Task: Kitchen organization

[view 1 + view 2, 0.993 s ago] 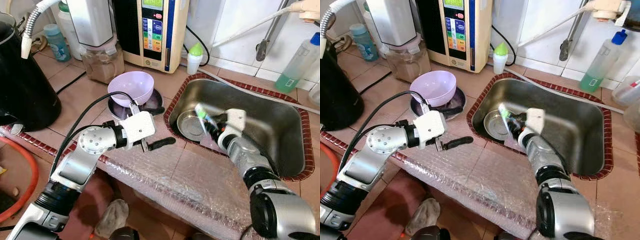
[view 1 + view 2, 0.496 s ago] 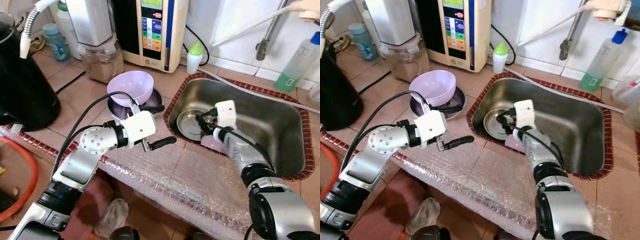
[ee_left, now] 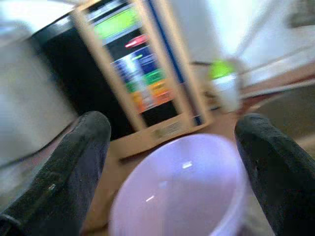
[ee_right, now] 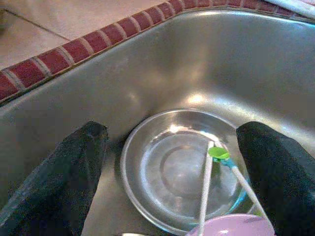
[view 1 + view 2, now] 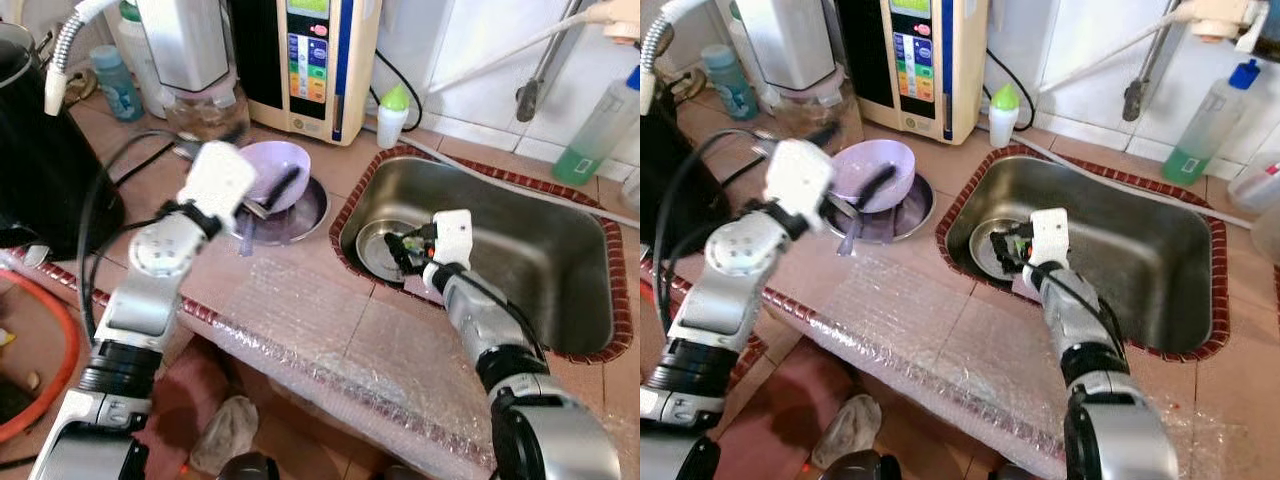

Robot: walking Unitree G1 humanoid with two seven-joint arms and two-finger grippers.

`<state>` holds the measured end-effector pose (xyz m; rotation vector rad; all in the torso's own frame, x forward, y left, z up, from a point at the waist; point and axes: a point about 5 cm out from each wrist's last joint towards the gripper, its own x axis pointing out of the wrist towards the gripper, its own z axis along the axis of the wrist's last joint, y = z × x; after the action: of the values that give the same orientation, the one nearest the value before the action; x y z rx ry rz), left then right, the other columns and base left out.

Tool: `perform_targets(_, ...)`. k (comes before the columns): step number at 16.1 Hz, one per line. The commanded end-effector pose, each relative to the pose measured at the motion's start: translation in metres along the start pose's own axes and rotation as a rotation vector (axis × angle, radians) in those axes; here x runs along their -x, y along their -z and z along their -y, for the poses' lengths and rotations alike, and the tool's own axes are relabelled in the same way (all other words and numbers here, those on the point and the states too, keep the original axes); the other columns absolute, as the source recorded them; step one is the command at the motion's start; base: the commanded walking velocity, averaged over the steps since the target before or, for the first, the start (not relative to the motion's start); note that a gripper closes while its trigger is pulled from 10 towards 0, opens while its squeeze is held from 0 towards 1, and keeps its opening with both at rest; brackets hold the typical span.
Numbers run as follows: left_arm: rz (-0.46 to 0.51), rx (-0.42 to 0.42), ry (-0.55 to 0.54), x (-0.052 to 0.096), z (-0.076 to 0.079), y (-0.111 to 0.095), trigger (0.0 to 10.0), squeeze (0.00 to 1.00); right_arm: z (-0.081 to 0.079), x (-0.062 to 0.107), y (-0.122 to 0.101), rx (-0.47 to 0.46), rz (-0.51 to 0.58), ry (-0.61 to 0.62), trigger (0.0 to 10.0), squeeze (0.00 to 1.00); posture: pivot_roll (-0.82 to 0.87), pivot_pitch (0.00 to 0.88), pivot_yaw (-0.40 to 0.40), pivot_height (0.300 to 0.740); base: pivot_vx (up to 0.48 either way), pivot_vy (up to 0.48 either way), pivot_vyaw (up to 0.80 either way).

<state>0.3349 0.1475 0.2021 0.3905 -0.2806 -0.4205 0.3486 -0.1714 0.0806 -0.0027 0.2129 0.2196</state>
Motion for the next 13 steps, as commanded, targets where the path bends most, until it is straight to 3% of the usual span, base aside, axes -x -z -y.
perform_targets(1,-0.033,0.044,-0.082,0.0,-0.009,0.005,10.0,1.0,-0.003,0.0,-0.004,0.015,0.027,-0.013,10.0,1.0,0.0,0.0,0.009,0.74,0.0,0.0,0.0)
perform_targets(2,-0.074,0.122,-0.199,0.001,-0.02,0.012,10.0,1.0,-0.007,0.003,-0.003,0.022,0.038,-0.029,10.0,1.0,0.0,0.002,0.01,0.74,0.0,0.0,0.0)
perform_targets(3,-0.088,0.15,-0.233,0.001,-0.023,0.014,10.0,1.0,-0.008,0.004,-0.003,0.024,0.04,-0.034,10.0,1.0,0.0,0.002,0.01,0.74,0.0,0.0,0.0)
perform_targets(4,-0.134,0.229,-0.313,0.002,-0.031,0.022,10.0,1.0,-0.012,0.007,-0.001,0.028,0.039,-0.058,10.0,1.0,-0.01,0.014,0.012,0.74,0.0,0.0,0.0)
perform_targets(5,-0.184,0.308,-0.362,0.003,-0.037,0.03,10.0,1.0,-0.015,0.009,0.001,0.043,0.036,-0.079,10.0,0.61,-0.01,0.02,0.013,0.74,0.0,0.0,0.0)
perform_targets(6,-0.207,0.352,-0.38,0.002,-0.039,0.034,10.0,1.0,-0.017,0.011,0.002,0.052,0.034,-0.089,10.0,0.61,-0.01,0.02,0.013,0.74,0.0,0.0,0.0)
perform_targets(7,-0.22,0.403,-0.394,-0.001,-0.04,0.035,10.0,0.46,-0.019,0.013,0.003,0.055,0.036,-0.093,10.0,0.0,-0.02,0.027,0.018,0.74,0.0,0.0,0.0)
perform_targets(8,-0.23,0.463,-0.393,-0.005,-0.04,0.035,10.0,0.01,-0.023,0.015,0.002,0.049,0.054,-0.122,10.0,0.0,-0.02,0.028,0.021,0.74,0.0,0.0,0.0)
perform_targets(11,-0.29,0.596,-0.352,-0.014,-0.034,0.04,10.0,0.0,-0.046,0.024,-0.011,0.023,0.162,-0.298,10.0,0.0,-0.03,0.028,0.031,0.74,0.0,0.0,0.0)
perform_targets(13,-0.317,0.648,-0.328,-0.018,-0.03,0.042,9.7,0.0,-0.051,0.027,-0.016,0.05,0.196,-0.321,10.0,0.0,-0.03,0.029,0.036,0.74,0.0,0.0,0.0)
